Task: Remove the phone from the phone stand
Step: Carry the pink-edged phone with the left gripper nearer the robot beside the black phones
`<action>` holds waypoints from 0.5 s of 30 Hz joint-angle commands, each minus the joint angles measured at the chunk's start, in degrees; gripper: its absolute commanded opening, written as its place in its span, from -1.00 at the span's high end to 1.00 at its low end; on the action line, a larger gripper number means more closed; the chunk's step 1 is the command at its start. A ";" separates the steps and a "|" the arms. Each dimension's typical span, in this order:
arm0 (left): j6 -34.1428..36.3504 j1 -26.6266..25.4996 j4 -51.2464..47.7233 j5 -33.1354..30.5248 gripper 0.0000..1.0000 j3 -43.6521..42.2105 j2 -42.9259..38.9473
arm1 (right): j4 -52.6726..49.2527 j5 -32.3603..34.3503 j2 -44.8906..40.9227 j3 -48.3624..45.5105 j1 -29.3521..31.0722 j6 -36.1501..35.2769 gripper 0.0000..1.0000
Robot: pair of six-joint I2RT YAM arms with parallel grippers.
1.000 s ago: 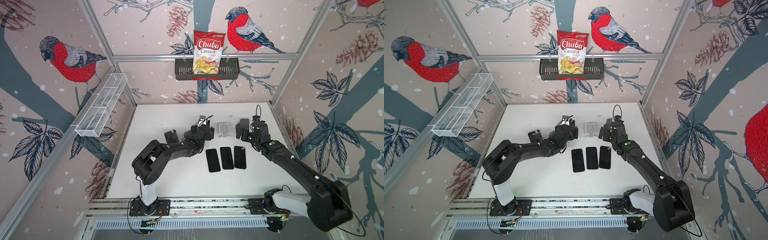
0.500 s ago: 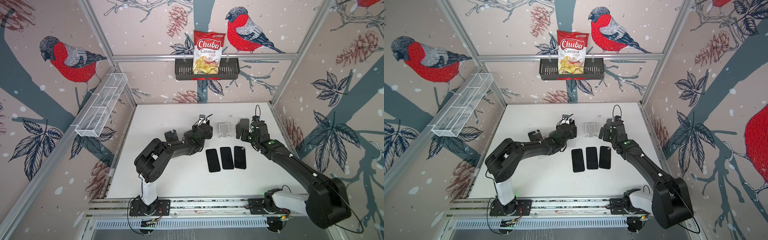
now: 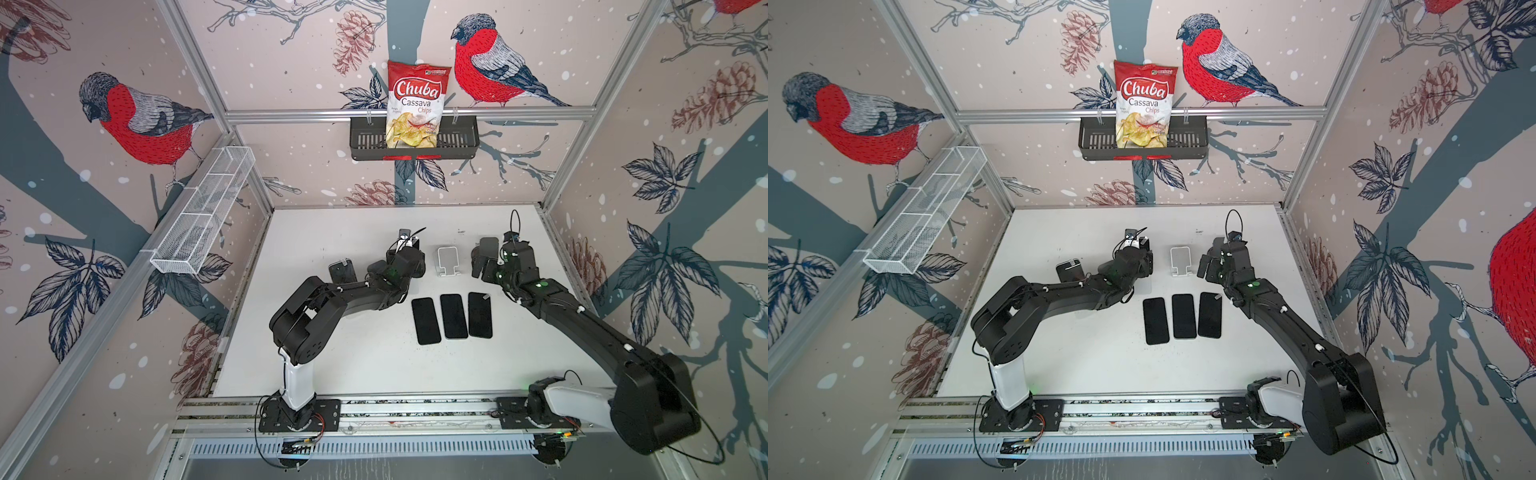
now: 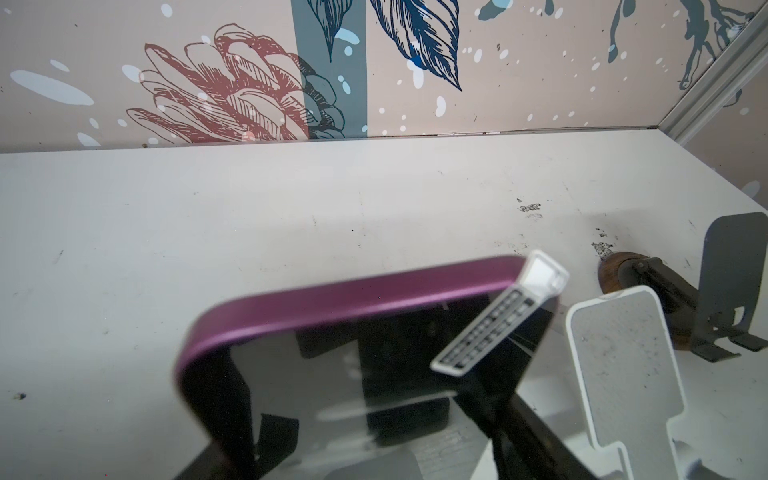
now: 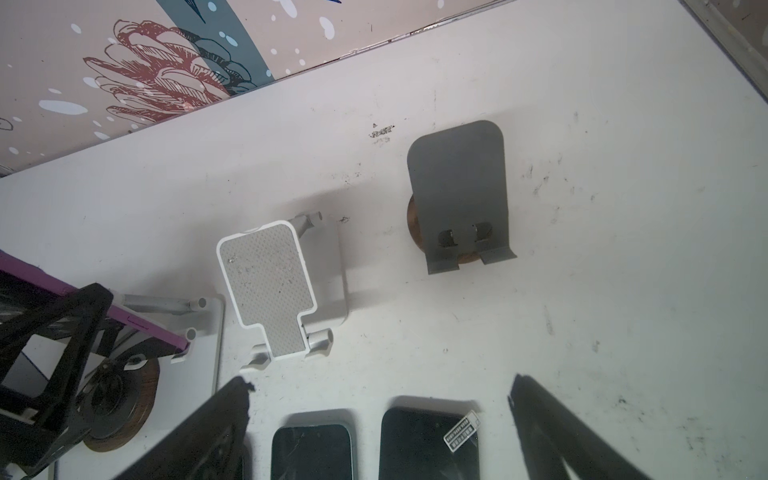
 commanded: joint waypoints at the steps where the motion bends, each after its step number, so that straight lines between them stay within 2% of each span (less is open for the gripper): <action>1: 1.49 0.11 0.84 -0.66 -0.28 0.53 -0.12 | 1.24 -0.22 0.29 0.43 0.05 0.00 -0.99; 15: 3.86 0.09 2.50 0.15 -0.25 -0.66 -2.99 | 1.19 -0.34 0.32 0.19 0.05 0.09 -0.98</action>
